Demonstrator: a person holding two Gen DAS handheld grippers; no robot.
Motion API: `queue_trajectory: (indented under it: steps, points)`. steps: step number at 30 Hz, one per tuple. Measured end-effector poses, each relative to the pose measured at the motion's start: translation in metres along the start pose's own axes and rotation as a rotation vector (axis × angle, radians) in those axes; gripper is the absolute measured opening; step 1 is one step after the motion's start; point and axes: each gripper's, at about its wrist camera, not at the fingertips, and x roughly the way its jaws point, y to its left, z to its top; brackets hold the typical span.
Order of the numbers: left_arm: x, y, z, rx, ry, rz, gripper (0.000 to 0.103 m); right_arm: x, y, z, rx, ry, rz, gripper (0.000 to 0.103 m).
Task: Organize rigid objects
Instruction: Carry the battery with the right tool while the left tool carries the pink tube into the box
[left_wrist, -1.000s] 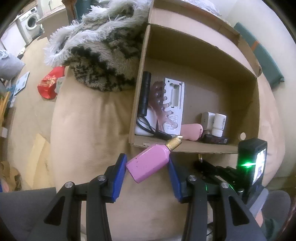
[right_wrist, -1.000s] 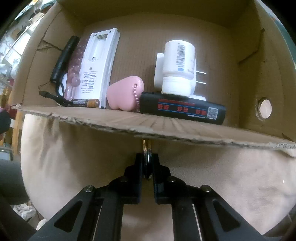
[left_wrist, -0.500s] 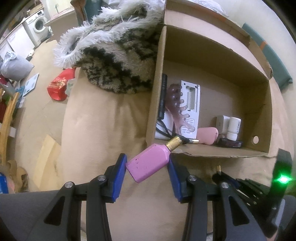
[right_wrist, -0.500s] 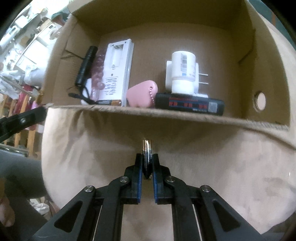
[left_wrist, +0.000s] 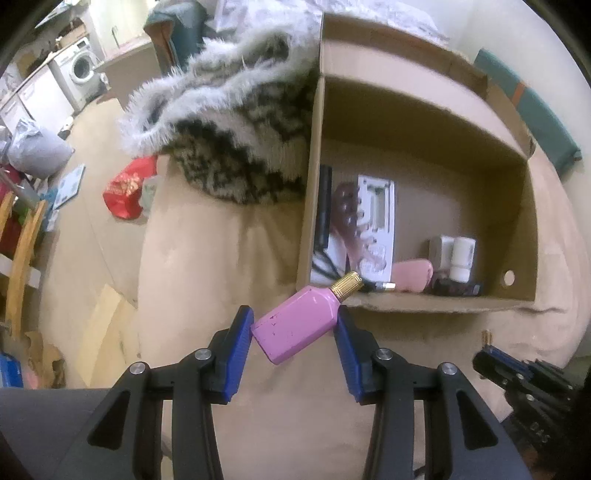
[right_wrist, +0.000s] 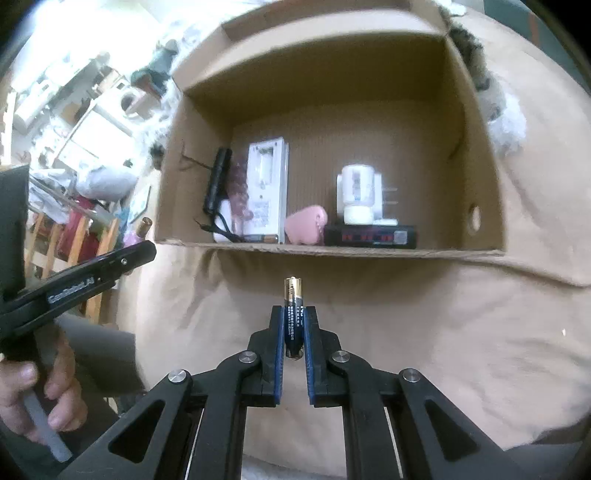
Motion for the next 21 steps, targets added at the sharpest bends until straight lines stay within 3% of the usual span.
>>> queue_trajectory:
  steps: [5,15,21]
  points:
    - [-0.015,-0.005,0.007,0.007,-0.035,-0.023,0.041,-0.016,0.004,0.011,-0.014,-0.043,0.015,0.011]
    - [-0.033,-0.029,0.046,0.042,-0.08,-0.048,0.041,-0.058,0.007,0.073,-0.049,-0.165,0.038,0.011]
    - [-0.029,-0.051,0.073,0.07,-0.11,-0.072,0.041,-0.05,-0.001,0.105,-0.038,-0.197,0.042,0.011]
